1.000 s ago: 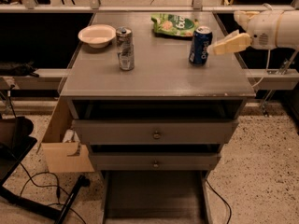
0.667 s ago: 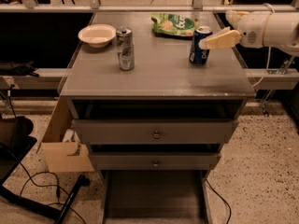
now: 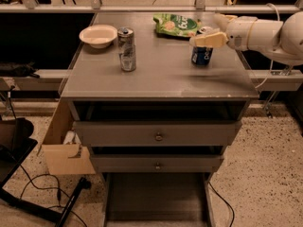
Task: Place pepsi can into bottom drawer
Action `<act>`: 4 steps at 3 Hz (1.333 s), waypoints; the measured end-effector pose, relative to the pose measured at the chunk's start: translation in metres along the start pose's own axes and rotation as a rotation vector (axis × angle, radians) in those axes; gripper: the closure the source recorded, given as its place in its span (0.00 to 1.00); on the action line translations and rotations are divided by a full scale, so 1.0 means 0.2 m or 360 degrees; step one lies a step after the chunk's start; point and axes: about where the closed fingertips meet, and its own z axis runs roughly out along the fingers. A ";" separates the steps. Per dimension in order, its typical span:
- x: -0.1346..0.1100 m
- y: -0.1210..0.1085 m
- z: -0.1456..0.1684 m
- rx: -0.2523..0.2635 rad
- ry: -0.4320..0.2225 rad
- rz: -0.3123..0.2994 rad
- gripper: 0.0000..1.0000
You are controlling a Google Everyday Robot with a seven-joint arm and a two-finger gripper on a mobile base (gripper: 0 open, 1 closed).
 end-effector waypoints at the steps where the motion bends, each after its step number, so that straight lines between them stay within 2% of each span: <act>1: 0.00 -0.01 0.00 0.0010 -0.0004 -0.0002 0.40; 2: 0.00 -0.01 0.00 0.0010 -0.0004 -0.0002 0.68; 3: 0.00 -0.01 0.00 0.0010 -0.0004 -0.0002 0.57; 4: 0.00 -0.01 0.00 0.0010 -0.0004 -0.0002 0.26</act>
Offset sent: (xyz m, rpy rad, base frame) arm 0.0016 -0.0002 0.0010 0.0012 -0.0039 -0.0057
